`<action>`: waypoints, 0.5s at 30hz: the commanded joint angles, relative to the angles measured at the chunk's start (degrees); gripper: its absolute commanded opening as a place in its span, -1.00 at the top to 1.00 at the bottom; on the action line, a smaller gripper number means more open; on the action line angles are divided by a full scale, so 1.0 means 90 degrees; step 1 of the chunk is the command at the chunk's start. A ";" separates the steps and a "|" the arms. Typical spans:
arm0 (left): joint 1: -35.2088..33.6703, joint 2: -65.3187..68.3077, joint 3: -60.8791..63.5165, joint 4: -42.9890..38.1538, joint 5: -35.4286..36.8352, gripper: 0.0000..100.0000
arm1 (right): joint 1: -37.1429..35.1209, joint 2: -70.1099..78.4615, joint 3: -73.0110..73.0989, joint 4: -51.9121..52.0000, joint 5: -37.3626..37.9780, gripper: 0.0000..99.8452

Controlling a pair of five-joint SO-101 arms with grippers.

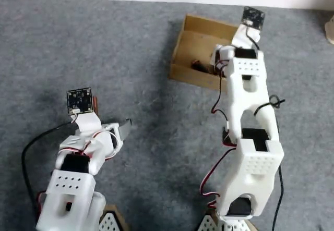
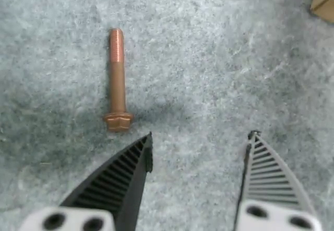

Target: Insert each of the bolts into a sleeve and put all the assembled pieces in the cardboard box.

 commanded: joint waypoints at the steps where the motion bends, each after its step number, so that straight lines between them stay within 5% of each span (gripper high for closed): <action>1: -0.0015 -0.0034 -0.0015 -0.0117 -0.0020 0.46 | 0.0034 -0.0210 -0.1158 0.1245 -0.0664 0.65; 11: -0.0015 -0.0034 -0.0015 -0.0117 -0.0020 0.46 | -0.0093 -0.0210 -0.3531 0.4908 -0.2295 0.65; 15: -0.0015 -0.0034 -0.0015 -0.0117 -0.0020 0.46 | -0.0122 -0.0220 -0.3648 0.5260 -0.2374 0.65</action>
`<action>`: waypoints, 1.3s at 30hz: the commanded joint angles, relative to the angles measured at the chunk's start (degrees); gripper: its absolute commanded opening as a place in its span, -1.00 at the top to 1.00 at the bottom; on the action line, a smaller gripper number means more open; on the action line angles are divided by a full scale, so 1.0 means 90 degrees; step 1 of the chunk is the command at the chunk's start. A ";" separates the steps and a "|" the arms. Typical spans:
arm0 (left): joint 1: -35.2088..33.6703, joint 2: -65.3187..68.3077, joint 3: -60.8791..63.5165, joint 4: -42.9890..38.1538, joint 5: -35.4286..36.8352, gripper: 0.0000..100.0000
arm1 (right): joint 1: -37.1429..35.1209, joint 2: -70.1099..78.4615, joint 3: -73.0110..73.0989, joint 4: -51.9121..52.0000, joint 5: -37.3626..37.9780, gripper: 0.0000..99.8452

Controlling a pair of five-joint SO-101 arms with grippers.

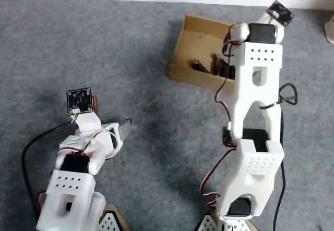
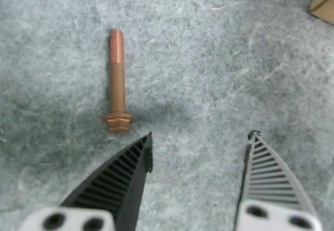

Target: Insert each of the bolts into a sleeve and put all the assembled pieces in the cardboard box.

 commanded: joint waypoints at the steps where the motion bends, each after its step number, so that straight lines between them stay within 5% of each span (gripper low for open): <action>1: -0.0015 -0.0034 -0.0015 -0.0107 -0.0020 0.46 | -0.0044 -0.0210 -0.0210 0.0239 -0.0205 0.65; 8: -0.0044 -0.0034 -0.0024 -0.0107 -0.0029 0.46 | 0.0073 -0.0532 0.0054 0.0230 -0.0762 0.73; 12: -0.0044 -0.0034 -0.0024 -0.0107 -0.0029 0.46 | -0.0112 -0.1460 0.0864 0.0230 -0.0938 0.92; 16: -0.0034 -0.0034 -0.0024 -0.0107 -0.0029 0.46 | -0.0444 -0.2379 0.2144 0.0220 -0.0879 0.89; 25: -0.0024 -0.0034 -0.0024 -0.0107 -0.0029 0.46 | -0.0357 -0.3170 0.4879 0.0190 0.0811 0.88; 32: -0.0024 -0.0034 -0.0024 -0.0107 -0.0029 0.46 | 0.0376 -0.3219 0.5172 0.0171 0.2012 0.64; 39: -0.0024 -0.0034 -0.0024 -0.0107 -0.0029 0.46 | 0.0493 -0.3209 0.5719 -0.0093 0.2481 0.62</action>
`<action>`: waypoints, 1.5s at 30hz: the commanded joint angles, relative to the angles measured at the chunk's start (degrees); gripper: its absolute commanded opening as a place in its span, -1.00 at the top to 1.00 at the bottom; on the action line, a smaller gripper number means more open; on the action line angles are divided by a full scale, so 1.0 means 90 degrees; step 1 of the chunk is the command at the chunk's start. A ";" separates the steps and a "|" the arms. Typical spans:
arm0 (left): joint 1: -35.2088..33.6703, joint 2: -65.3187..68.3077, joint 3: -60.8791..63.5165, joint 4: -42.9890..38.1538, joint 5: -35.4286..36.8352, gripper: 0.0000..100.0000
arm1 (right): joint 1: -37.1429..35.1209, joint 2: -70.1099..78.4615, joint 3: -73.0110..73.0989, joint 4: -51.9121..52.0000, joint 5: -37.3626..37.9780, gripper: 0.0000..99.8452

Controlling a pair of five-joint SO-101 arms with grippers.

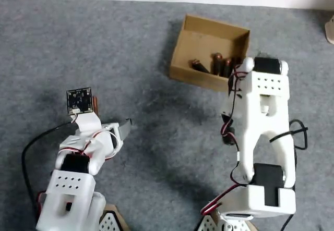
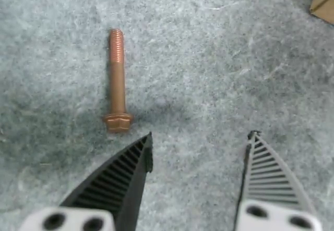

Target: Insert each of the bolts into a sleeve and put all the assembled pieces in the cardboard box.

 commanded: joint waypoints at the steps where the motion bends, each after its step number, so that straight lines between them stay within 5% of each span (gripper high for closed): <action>1: -0.0034 -0.0034 -0.0024 -0.0107 -0.0029 0.46 | 0.0132 -0.0278 0.0259 -0.0386 0.0303 0.62; 16: -0.0044 -0.0034 -0.0034 -0.0107 -0.0029 0.46 | 0.0161 -0.0278 0.2252 -0.2554 0.1006 0.62; 35: -0.0054 -0.0034 -0.0044 -0.0107 -0.0029 0.46 | 0.0151 -0.0259 0.2330 -0.2750 0.2628 0.62; 45: -0.0054 -0.0034 -0.0044 -0.0107 -0.0029 0.46 | 0.0151 -0.0259 0.3385 -0.4176 0.2657 0.62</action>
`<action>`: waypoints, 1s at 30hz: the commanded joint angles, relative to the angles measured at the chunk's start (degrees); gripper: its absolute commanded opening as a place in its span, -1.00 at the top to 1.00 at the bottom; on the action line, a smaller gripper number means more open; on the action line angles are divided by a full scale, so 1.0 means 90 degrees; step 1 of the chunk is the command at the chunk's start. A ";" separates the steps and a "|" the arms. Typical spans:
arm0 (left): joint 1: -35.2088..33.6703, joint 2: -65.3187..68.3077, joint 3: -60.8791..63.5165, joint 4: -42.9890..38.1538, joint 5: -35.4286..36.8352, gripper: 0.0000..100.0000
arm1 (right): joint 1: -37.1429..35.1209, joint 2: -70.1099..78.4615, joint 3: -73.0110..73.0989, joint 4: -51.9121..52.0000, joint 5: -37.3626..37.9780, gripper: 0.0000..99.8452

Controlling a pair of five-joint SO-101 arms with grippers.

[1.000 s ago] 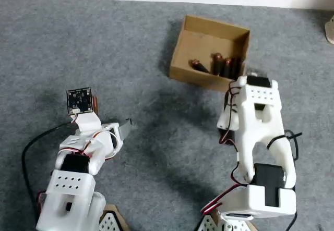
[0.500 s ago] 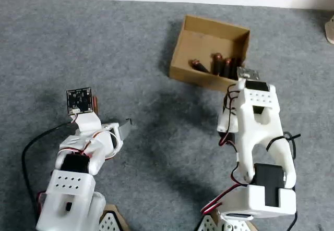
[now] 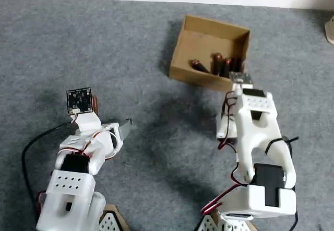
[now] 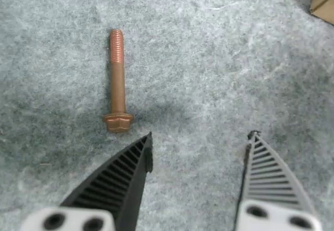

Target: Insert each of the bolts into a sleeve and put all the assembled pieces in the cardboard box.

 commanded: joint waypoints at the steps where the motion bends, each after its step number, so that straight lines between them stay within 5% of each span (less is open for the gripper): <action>1: -0.0054 -0.0034 -0.0044 -0.0107 -0.0029 0.46 | 0.0073 -0.0259 0.0200 -0.0464 0.0068 0.62; 10: -0.0054 -0.0034 -0.0044 -0.0107 -0.0029 0.46 | 0.0093 -0.0230 0.0298 -0.1128 0.0068 0.64; 14: -0.0054 -0.0034 -0.0034 -0.0107 -0.0029 0.46 | 0.0103 0.0288 0.0396 -0.1245 0.0039 1.00; 23: -0.0054 -0.0034 -0.0044 -0.0107 -0.0029 0.46 | 0.0239 0.0835 0.0591 -0.2037 0.0029 0.99; 30: -0.0181 -0.0044 -0.0317 -0.0068 -0.0029 0.46 | -0.0513 -0.0835 0.1626 -0.1519 -0.0615 0.99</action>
